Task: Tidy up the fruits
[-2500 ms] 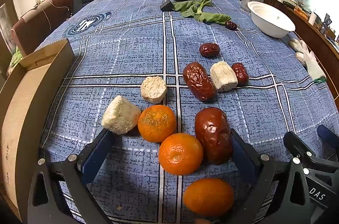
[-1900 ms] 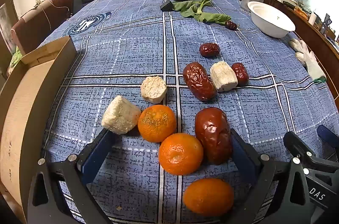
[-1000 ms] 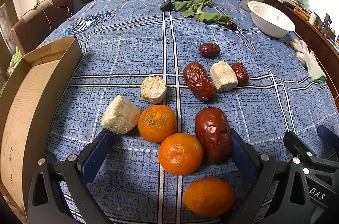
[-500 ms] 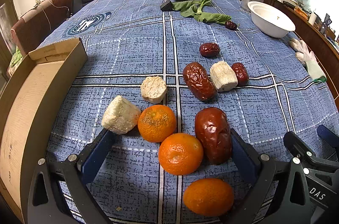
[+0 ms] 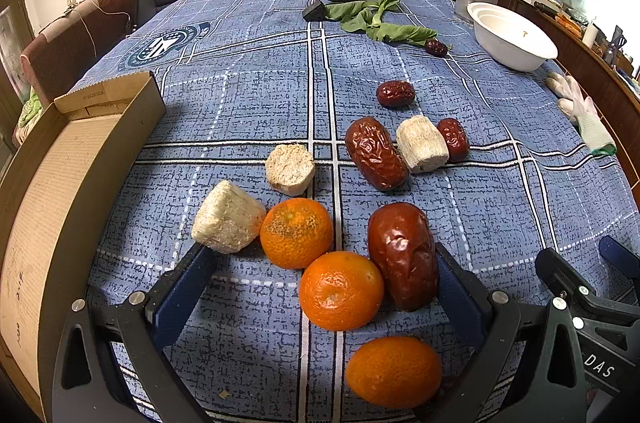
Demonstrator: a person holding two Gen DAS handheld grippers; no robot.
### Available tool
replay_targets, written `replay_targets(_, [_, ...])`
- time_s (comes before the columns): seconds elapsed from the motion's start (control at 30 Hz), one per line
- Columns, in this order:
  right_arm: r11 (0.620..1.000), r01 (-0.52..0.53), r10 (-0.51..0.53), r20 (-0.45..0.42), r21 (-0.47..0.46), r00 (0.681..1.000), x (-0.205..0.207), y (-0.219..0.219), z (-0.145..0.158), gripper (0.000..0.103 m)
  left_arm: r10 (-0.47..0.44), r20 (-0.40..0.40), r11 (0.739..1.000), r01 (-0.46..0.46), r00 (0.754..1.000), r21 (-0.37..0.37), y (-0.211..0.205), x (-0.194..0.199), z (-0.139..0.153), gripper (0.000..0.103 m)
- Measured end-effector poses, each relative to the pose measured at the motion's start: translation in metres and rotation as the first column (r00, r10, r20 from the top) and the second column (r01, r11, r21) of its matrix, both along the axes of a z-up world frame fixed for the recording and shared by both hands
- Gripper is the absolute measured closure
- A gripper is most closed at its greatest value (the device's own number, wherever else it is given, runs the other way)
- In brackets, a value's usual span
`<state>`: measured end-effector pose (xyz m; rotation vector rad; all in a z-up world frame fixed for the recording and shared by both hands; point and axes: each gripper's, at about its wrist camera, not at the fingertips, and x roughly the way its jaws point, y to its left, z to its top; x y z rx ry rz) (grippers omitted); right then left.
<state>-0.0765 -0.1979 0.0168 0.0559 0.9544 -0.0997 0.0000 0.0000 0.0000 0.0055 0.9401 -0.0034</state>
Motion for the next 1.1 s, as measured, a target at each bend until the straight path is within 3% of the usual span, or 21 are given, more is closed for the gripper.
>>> replay_targets(0.3, [1.0,-0.001,0.001,-0.002,0.001,1.0,0.0,0.0,0.0,0.0,-0.019,-0.017,1.0,0.019,1.0,0.0,0.0,0.001,0.0,0.0])
replay_targets(0.57, [1.0,0.006,-0.005,-0.063,0.013,0.998,-0.012,0.004,0.004,0.0,-0.042,-0.032,0.999,0.041,0.999,-0.003,0.001,0.006,0.0,0.0])
replay_targets(1.1, [1.0,0.024,-0.023,-0.037,0.012,0.999,-0.011,0.004,0.002,0.0,-0.036,-0.017,0.999,0.036,0.999,-0.001,0.002,-0.006,0.001,0.0])
